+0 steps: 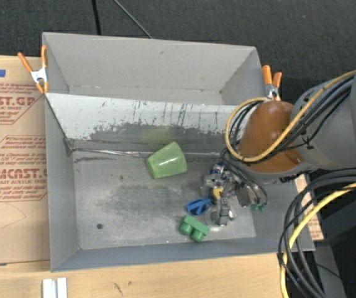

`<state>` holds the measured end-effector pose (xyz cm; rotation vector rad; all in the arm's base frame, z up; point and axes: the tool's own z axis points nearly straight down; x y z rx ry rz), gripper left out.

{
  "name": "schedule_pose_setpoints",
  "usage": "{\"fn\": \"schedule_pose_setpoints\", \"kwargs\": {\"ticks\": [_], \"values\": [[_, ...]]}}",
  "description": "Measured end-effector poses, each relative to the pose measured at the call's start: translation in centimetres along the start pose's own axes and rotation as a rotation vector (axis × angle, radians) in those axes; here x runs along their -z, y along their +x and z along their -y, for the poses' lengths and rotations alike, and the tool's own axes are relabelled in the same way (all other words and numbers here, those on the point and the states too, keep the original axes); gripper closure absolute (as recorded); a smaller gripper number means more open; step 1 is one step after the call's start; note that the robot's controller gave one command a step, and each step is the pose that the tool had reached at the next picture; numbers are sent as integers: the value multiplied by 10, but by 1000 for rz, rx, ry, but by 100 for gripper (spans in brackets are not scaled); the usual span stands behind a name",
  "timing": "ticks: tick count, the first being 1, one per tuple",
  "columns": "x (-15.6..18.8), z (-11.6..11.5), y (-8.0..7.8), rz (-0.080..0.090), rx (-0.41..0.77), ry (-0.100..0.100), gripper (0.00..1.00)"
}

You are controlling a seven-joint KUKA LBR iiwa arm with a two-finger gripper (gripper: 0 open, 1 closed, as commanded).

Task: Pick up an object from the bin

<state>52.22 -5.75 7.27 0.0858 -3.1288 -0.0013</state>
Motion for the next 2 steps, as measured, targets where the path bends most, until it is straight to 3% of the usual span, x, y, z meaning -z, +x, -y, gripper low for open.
{"fn": "schedule_pose_setpoints", "kwargs": {"ticks": [1, 2], "values": [[118, -5, 0, 20, 6, 3, 100], [225, -9, 2, 24, 9, 3, 100]]}}
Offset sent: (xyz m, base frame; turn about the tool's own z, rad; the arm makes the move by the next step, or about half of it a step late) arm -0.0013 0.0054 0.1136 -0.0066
